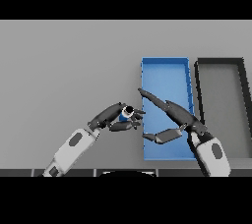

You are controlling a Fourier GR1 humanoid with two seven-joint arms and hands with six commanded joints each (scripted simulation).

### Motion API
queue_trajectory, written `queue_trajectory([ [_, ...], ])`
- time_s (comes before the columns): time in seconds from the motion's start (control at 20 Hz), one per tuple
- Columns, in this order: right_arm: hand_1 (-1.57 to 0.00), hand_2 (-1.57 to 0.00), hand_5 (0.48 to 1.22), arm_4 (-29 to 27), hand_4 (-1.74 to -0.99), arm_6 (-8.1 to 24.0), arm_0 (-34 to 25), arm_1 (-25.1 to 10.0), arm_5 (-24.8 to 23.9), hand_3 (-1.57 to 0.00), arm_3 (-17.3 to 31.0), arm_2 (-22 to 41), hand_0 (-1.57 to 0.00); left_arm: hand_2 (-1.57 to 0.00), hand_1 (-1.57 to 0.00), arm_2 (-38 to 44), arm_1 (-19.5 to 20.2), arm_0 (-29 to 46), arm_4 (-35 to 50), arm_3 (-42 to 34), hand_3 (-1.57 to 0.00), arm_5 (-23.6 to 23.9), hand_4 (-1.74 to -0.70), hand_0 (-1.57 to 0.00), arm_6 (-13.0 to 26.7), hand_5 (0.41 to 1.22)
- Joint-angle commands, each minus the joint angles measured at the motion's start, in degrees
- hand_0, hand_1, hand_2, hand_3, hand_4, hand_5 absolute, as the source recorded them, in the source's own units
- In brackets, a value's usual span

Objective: Pick up the blue pipe and place it into the blue bin.

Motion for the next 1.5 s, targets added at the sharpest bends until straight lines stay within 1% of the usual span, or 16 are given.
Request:
queue_trajectory([
  [0.0,0.00,0.00,0.532,0.8,-1.303,0.4,-1.9,0.0,0.7,0.00,0.7,0.8,0.00,-1.57,-1.57,0.2,-0.1,-0.4,0.1,0.1,-1.44,-0.1,-1.73,-1.57,0.1,1.221],
  [0.1,0.00,0.00,0.532,1.3,-1.294,0.9,-4.6,1.3,1.9,0.00,2.7,2.6,0.00,-1.57,-1.57,-0.2,-0.6,0.3,0.5,-0.4,-1.44,-0.1,-1.73,-1.57,0.3,1.221],
  [0.25,0.00,0.00,0.531,1.2,-1.260,3.2,-9.7,3.9,2.7,0.00,5.7,5.0,0.00,-1.57,-1.57,-0.1,-0.6,0.2,0.1,1.0,-1.47,-1.1,-1.73,-1.57,-1.8,1.221],
  [0.45,0.00,0.00,0.520,1.8,-1.226,4.3,-13.0,5.9,3.9,0.00,9.2,6.3,0.00,-1.57,-1.57,0.6,-0.9,-0.7,1.4,2.4,-1.51,-2.6,-1.73,-1.57,-2.3,1.221],
  [0.75,-0.04,-0.07,0.516,1.8,-1.241,5.8,-18.4,9.8,5.1,-0.01,15.0,7.6,-0.01,-1.57,-1.57,1.1,-0.5,-1.2,3.9,1.5,-1.47,-4.0,-1.72,-1.57,-0.9,1.221],
  [0.8,-0.08,-0.11,0.519,1.3,-1.268,5.8,-19.1,9.7,5.7,-0.04,15.4,7.4,-0.05,-1.57,-1.57,0.9,-0.4,-0.9,3.7,1.9,-1.40,-4.3,-1.72,-1.57,-1.2,1.221],
  [0.85,-0.17,-0.19,0.523,1.1,-1.308,5.5,-19.8,9.9,6.4,-0.11,16.3,7.5,-0.14,-1.37,-1.39,0.8,0.5,-0.6,2.0,1.2,-1.15,-4.2,-1.63,-1.50,-3.9,1.221],
  [0.9,-0.31,-0.33,0.528,1.3,-1.352,6.1,-20.5,10.1,6.6,-0.23,17.1,7.6,-0.28,-1.09,-1.12,-0.2,1.3,-1.4,-1.1,1.1,-0.92,-3.0,-1.61,-1.24,-0.9,1.221],
  [0.95,-0.50,-0.50,0.538,1.5,-1.390,6.6,-21.2,10.7,6.9,-0.37,17.9,7.9,-0.48,-0.87,-0.90,-1.0,2.1,-1.8,-3.5,0.7,-0.74,-2.3,-1.59,-0.99,0.5,1.221],
  [1.0,-0.71,-0.71,0.551,1.4,-1.453,6.3,-21.6,11.3,7.2,-0.56,18.1,8.6,-0.70,-0.80,-0.83,-0.8,2.2,-1.5,-4.1,0.4,-0.67,-1.7,-1.61,-0.88,-0.2,1.221],
  [1.05,-0.89,-0.89,0.573,0.5,-1.503,6.5,-21.7,11.8,7.4,-0.70,18.2,9.0,-0.87,-0.85,-0.87,-0.8,1.9,-1.0,-4.3,0.3,-0.66,-1.4,-1.64,-0.89,-0.9,1.221],
  [1.1,-1.02,-1.02,0.604,-1.5,-1.541,7.3,-21.6,12.0,7.5,-0.83,18.4,8.8,-1.01,-0.99,-1.01,-0.5,1.0,-0.3,-3.4,0.6,-0.62,-1.2,-1.66,-1.03,-2.2,1.192],
  [1.2,-1.22,-1.22,0.706,-2.4,-1.492,8.0,-20.8,12.4,6.9,-1.10,18.4,8.7,-1.21,-1.20,-1.21,0.4,-0.3,0.4,0.0,0.0,-0.52,-2.1,-1.69,-1.22,-3.1,1.203],
  [1.25,-1.29,-1.29,0.809,-1.5,-1.475,5.7,-19.9,13.2,6.1,-1.19,18.4,9.1,-1.28,-1.27,-1.28,0.8,-0.7,0.3,1.1,0.1,-0.53,-2.6,-1.70,-1.29,-2.9,1.206],
  [1.35,-1.39,-1.39,0.957,0.7,-1.458,4.6,-20.3,13.6,5.4,-1.33,18.5,9.0,-1.39,-1.38,-1.39,0.6,-0.6,0.7,1.3,-0.4,-0.55,-2.2,-1.71,-1.39,-2.7,1.212],
  [1.45,-1.46,-1.46,1.052,3.5,-1.459,2.1,-19.7,13.6,6.2,-1.42,18.2,9.1,-1.45,-1.45,-1.45,0.8,-0.1,-0.1,1.0,0.2,-0.59,-1.4,-1.72,-1.46,-2.8,1.215],
])
